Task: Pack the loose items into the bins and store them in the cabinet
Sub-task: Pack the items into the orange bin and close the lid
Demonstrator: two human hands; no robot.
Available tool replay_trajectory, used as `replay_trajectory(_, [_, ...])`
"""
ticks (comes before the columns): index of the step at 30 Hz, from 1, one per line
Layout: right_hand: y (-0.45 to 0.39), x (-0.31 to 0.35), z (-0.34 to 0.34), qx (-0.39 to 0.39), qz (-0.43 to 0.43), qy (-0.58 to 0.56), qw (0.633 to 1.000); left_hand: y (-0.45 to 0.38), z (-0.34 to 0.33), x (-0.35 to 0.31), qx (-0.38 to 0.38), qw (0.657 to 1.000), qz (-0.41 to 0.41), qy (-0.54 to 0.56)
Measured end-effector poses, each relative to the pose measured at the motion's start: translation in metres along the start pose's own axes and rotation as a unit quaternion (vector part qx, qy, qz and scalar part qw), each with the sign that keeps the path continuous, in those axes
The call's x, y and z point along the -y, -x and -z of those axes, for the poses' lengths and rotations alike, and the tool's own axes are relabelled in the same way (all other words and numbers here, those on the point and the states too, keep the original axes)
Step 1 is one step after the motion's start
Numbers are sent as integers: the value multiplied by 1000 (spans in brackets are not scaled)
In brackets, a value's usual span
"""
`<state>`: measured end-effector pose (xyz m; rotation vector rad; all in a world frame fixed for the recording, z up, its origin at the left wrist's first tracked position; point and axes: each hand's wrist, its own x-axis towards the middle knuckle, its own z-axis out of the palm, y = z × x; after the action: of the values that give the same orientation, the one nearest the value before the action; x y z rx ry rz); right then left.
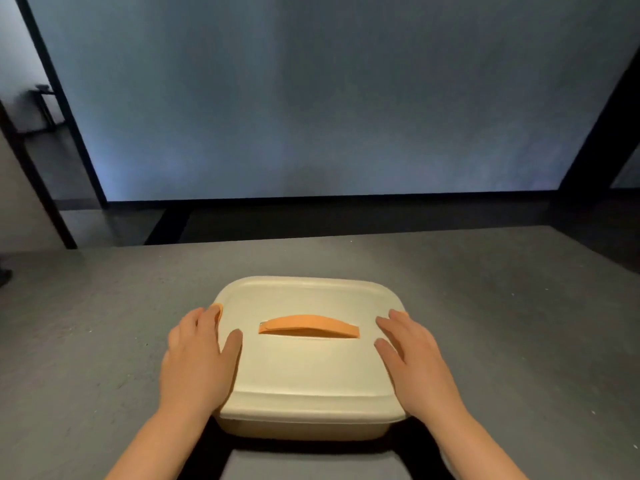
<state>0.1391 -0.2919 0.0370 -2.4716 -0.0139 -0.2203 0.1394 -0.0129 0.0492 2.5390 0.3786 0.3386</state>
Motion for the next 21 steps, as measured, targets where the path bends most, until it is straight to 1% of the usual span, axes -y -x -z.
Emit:
replay_trajectory(3, [0, -1, -4, -20, 2, -4, 1000, 11, -4, -9, -23, 998, -26, -49])
replay_trajectory(6, [0, 0, 0, -8, 10, 15, 1000, 29, -15, -29, -38, 993, -71, -92])
replay_trajectory(9, [3, 2, 11, 40, 26, 49, 998, 45, -27, -53, -11, 992, -116, -50])
replay_trajectory(11, [14, 1, 24, 71, 36, 60, 995, 56, -33, -65, 12, 986, -164, -9])
replay_trajectory(12, [22, 0, 32, 71, 38, 58, 995, 60, -36, -71, 25, 980, -197, 5])
replay_trajectory(13, [33, -1, 39, 57, 35, 63, 996, 64, -39, -77, 37, 972, -233, 13])
replay_trajectory(16, [79, -9, 57, -36, -5, 138, 990, 73, -49, -100, 75, 938, -337, 40])
replay_trajectory(19, [144, -20, 72, -106, -119, 179, 971, 100, -60, -129, 140, 886, -435, 79])
replay_trajectory(21, [196, -25, 80, -147, -204, 191, 949, 131, -71, -145, 195, 837, -502, 93])
